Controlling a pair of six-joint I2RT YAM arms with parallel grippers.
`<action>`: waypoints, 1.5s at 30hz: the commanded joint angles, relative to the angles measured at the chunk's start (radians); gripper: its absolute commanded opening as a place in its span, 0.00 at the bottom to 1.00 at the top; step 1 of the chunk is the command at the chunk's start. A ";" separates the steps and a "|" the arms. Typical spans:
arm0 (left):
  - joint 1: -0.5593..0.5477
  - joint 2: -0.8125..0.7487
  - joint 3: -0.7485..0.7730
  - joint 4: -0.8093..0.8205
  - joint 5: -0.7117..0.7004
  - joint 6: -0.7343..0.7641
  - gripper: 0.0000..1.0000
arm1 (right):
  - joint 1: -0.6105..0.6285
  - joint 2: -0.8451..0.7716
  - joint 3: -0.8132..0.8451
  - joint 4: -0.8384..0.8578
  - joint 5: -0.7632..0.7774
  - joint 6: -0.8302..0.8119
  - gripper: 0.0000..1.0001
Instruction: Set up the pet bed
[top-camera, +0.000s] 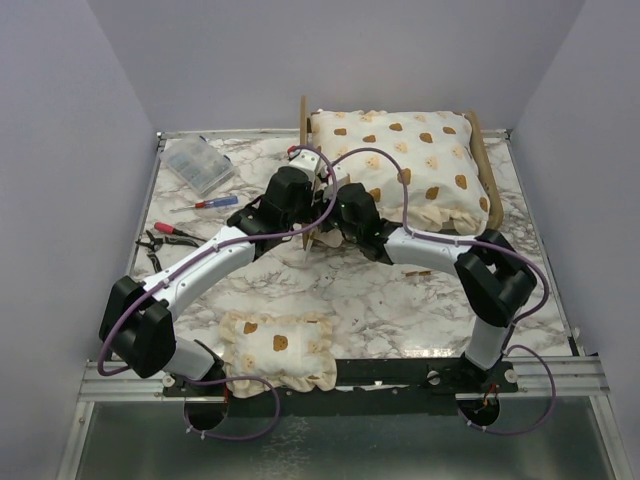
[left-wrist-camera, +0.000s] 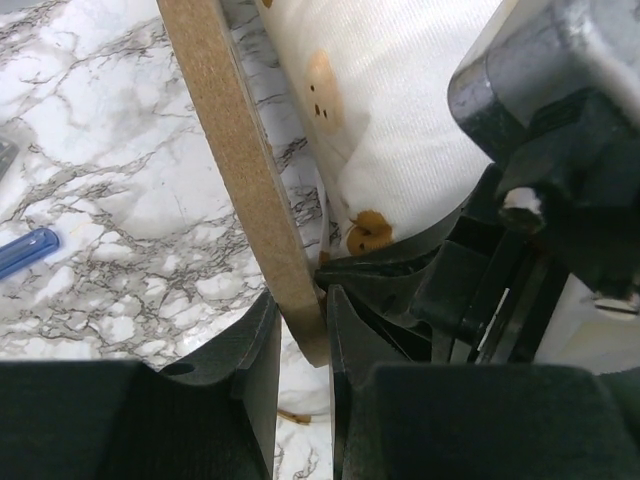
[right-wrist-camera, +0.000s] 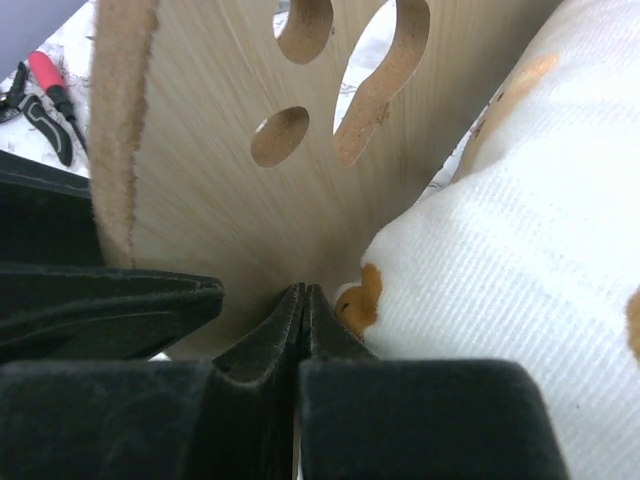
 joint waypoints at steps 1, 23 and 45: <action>-0.023 -0.066 -0.002 0.028 0.055 0.043 0.00 | 0.006 -0.103 0.013 -0.058 -0.020 -0.010 0.03; -0.159 -0.261 0.022 -0.111 -0.160 0.065 0.00 | 0.047 -0.655 -0.501 -0.017 -0.267 -0.070 0.50; 0.042 -0.026 -0.021 0.208 -0.074 0.156 0.21 | 0.121 -0.193 -0.505 0.344 -0.180 -0.353 0.62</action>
